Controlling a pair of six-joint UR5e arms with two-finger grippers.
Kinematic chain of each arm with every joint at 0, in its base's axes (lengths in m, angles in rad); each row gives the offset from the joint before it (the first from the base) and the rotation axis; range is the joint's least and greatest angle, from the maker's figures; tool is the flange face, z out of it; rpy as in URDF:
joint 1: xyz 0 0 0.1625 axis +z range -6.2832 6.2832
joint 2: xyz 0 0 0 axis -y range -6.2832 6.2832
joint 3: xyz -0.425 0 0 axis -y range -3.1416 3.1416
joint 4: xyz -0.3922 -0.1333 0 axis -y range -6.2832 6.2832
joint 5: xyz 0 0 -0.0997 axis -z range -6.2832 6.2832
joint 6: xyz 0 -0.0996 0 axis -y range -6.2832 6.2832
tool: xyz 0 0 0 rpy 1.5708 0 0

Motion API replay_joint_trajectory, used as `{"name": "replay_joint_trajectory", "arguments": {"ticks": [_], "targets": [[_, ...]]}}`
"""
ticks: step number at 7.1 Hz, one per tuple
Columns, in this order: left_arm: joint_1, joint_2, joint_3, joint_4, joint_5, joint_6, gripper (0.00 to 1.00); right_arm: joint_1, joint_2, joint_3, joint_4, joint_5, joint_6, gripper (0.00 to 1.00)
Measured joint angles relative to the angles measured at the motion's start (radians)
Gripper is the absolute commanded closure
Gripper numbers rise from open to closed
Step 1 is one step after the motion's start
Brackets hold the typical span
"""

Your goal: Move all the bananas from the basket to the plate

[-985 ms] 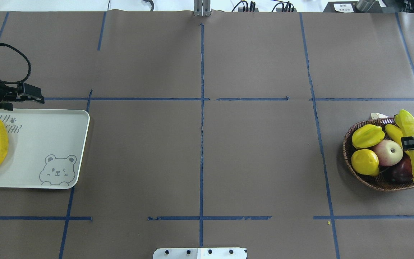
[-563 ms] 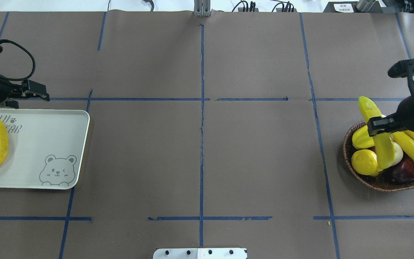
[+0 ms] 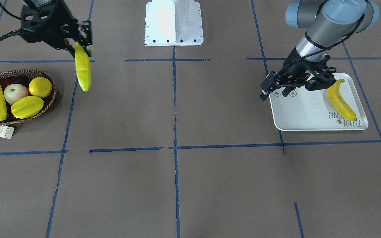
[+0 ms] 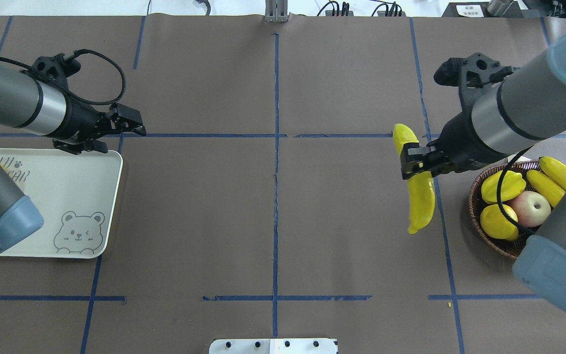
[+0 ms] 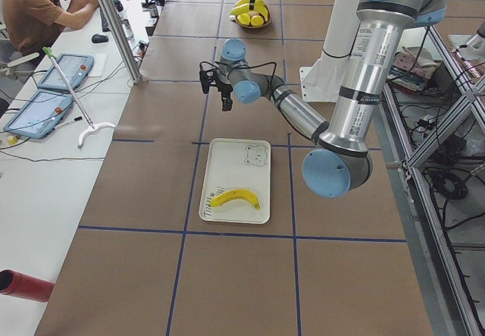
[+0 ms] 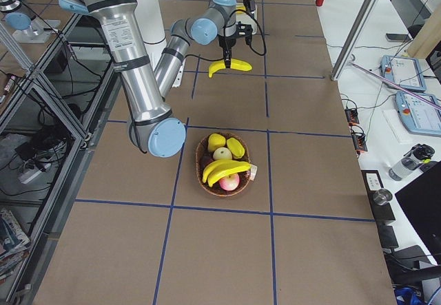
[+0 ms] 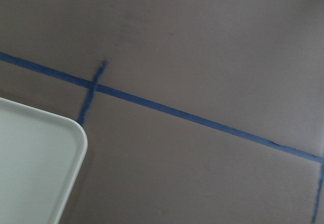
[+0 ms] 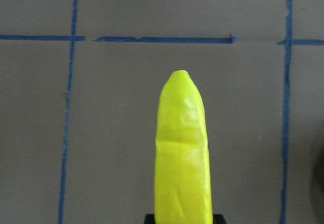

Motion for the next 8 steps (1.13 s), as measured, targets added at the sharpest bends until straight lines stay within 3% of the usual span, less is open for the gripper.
{"name": "replay_joint_trajectory", "arguments": {"ticks": [2, 4, 8], "targets": [[0.028, -0.07, 0.086, -0.249, 0.002, -0.202, 0.01, -0.154, 0.037, -0.021, 0.168, -0.122, 0.215, 0.98], [0.051, -0.105, 0.137, -0.471, 0.017, -0.375, 0.01, -0.247, 0.049, -0.056, 0.301, -0.202, 0.299, 0.98], [0.184, -0.227, 0.137, -0.524, 0.028, -0.479, 0.01, -0.276, 0.093, -0.129, 0.437, -0.217, 0.311, 0.98]]}}
